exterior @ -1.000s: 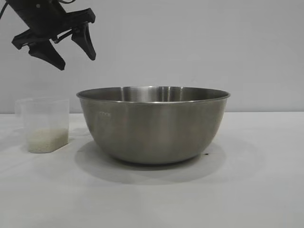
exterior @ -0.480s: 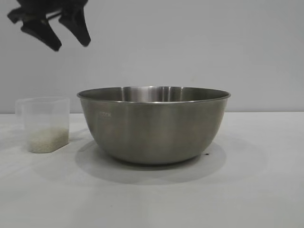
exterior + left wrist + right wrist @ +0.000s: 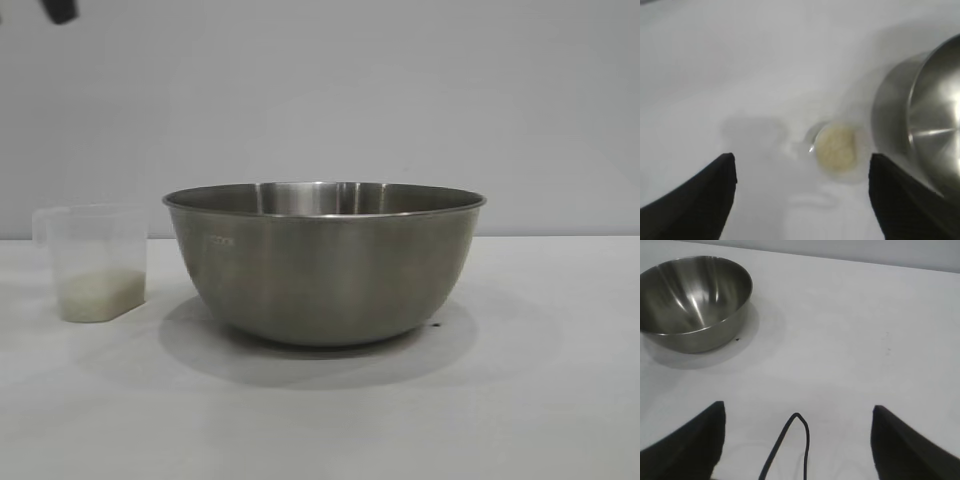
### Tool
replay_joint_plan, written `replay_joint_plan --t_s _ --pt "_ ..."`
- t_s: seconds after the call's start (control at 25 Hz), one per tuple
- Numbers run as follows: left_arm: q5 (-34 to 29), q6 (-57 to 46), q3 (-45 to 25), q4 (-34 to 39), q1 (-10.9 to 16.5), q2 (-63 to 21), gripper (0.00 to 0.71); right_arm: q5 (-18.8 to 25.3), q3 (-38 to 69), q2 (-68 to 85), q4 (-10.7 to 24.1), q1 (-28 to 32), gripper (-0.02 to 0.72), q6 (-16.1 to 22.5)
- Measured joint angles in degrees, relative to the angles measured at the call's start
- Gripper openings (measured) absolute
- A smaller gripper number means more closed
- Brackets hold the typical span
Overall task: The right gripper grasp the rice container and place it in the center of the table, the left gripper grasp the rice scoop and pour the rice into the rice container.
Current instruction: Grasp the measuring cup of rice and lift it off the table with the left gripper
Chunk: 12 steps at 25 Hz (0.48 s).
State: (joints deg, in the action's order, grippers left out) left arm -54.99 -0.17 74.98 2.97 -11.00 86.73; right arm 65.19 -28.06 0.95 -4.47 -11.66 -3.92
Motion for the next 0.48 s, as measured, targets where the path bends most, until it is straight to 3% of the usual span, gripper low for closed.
replay_joint_plan --t_s 0.24,0.48 --pt "-9.2 -2.6 0.0 4.3 0.0 -4.8 0.484 0.0 0.0 0.0 0.0 0.0 0.538 0.0" --pt "-11.9 -2.7 -1.4 4.1 0.0 -11.1 0.484 0.0 0.0 0.0 0.0 0.0 0.538 0.0"
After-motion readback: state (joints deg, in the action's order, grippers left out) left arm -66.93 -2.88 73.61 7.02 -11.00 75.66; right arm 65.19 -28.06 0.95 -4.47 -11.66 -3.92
